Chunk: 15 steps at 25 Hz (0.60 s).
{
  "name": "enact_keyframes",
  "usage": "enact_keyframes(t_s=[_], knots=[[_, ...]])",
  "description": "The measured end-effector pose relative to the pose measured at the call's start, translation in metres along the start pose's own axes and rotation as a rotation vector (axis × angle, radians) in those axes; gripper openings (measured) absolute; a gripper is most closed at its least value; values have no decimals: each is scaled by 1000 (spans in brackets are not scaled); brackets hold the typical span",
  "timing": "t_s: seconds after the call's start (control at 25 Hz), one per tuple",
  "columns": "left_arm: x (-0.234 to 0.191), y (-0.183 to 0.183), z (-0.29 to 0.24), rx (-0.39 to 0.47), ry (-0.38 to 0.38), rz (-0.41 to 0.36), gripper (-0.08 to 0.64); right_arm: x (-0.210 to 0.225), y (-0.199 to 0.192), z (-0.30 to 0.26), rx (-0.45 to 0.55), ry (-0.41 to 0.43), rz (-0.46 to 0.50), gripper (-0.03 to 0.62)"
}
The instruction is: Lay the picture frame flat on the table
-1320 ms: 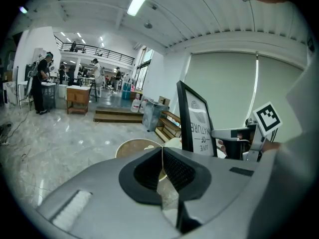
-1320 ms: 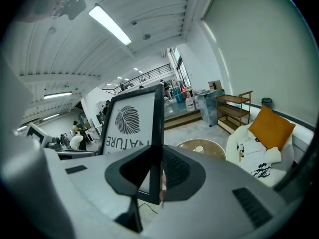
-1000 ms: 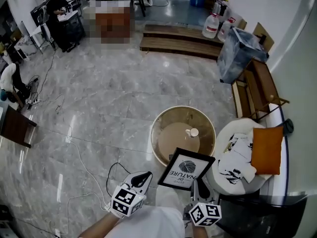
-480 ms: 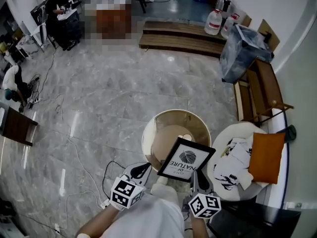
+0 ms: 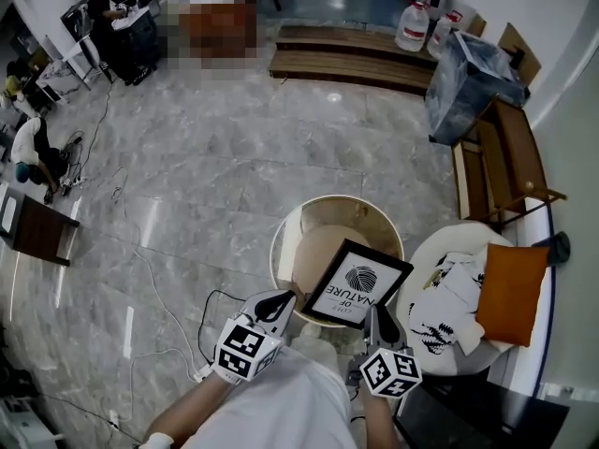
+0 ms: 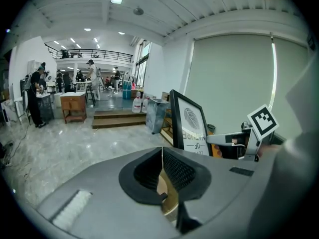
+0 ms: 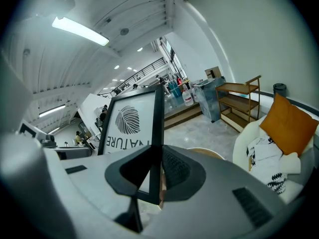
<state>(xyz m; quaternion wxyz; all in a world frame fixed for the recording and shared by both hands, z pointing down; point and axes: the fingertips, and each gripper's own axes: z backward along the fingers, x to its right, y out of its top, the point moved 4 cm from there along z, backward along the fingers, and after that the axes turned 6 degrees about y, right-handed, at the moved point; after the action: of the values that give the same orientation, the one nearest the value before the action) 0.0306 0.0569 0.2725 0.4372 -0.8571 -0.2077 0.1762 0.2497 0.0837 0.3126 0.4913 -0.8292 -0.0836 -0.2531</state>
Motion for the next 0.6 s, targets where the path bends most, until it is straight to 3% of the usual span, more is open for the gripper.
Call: enact_keyframes(t_s=[0.6], knots=[[-13, -2, -57, -88, -29, 20, 9, 38, 18, -51, -38, -58, -30, 60]])
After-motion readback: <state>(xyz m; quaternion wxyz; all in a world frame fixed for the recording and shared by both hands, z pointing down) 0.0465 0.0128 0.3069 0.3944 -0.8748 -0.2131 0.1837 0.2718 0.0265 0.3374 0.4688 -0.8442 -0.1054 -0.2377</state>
